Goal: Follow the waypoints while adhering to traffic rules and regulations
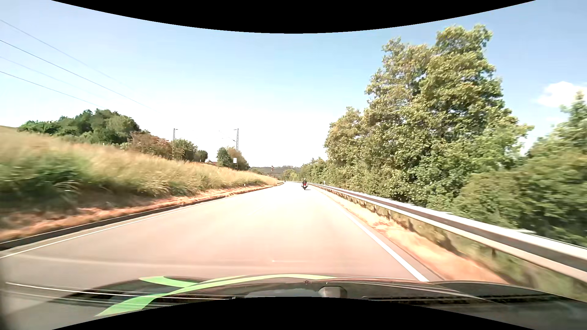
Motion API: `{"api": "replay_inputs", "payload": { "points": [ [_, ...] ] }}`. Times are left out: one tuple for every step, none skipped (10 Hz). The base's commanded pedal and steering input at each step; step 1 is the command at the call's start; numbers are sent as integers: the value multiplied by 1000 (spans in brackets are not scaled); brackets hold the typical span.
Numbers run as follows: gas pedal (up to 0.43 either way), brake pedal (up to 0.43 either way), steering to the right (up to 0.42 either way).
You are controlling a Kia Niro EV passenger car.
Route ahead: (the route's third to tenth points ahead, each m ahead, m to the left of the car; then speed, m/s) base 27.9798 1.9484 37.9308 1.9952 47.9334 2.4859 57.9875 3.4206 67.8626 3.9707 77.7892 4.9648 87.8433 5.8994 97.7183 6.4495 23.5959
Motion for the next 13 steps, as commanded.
{"api": "replay_inputs", "payload": {
  "points": [
    [220,0,-7],
    [220,0,-8],
    [228,0,-8],
    [240,0,-8],
    [268,0,-7],
    [268,0,-7],
    [287,0,-6],
    [287,0,-6],
    [280,0,-6],
    [260,0,-4],
    [248,0,-3],
    [248,0,-3],
    [248,0,-3]
  ]
}}
